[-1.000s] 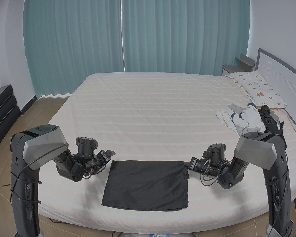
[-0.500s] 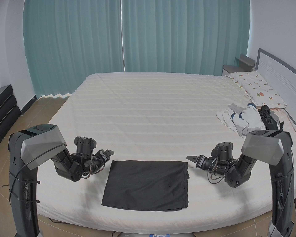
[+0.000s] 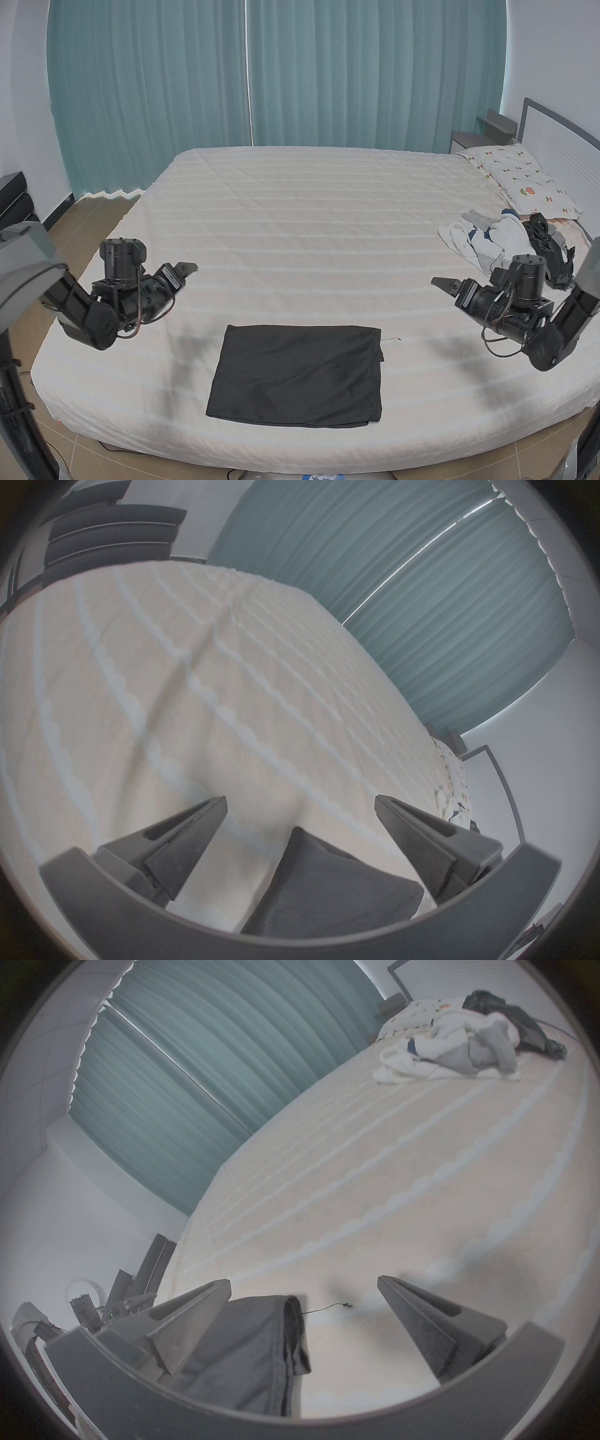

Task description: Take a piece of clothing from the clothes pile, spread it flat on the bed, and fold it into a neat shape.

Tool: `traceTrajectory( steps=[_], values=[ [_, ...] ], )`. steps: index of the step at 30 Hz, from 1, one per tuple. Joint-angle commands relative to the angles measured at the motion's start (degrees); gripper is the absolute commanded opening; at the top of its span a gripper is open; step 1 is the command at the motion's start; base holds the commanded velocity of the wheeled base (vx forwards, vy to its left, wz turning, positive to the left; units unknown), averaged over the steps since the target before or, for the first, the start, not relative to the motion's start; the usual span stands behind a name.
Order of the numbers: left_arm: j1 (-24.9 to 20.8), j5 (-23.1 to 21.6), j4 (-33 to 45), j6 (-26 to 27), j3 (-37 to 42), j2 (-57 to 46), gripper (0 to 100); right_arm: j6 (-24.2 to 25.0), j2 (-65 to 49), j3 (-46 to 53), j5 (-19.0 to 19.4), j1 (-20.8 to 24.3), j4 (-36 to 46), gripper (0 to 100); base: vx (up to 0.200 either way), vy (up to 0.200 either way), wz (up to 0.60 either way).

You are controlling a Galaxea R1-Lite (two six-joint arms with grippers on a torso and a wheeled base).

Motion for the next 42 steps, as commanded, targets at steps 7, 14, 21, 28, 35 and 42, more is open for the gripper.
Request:
traceTrajectory(
  steps=[7,14,21,28,35,42],
  values=[
    [4.6,3.3,4.2,11.7,15.1,-40.2,100,-11.5,-43.9,9.2,0.0,-2.7,19.6,100,0.000,0.000,0.00],
    [7.4,3.4,11.2,22.3,17.9,-57.5,100,-22.5,-65.9,10.3,0.4,-2.6,38.3,100,0.000,0.000,0.00],
    [7.4,2.7,28.5,30.6,18.1,-77.1,100,-31.9,-84.6,9.1,0.3,-2.7,56.0,100,0.000,0.000,0.00],
    [6.6,0.2,41.2,35.6,17.7,-90.1,100,-39.4,-98.5,9.1,-2.8,-6.0,72.4,100,0.000,0.000,0.00],
    [5.1,-6.4,48.9,43.9,18.5,-99.5,100,-42.9,-104.7,9.6,-2.9,-8.2,75.7,100,0.000,0.000,0.00],
    [4.6,-8.1,53.8,46.2,22.8,-107.0,100,-43.9,-110.7,13.8,-3.2,-8.3,78.4,100,0.000,0.000,0.00]
  ],
)
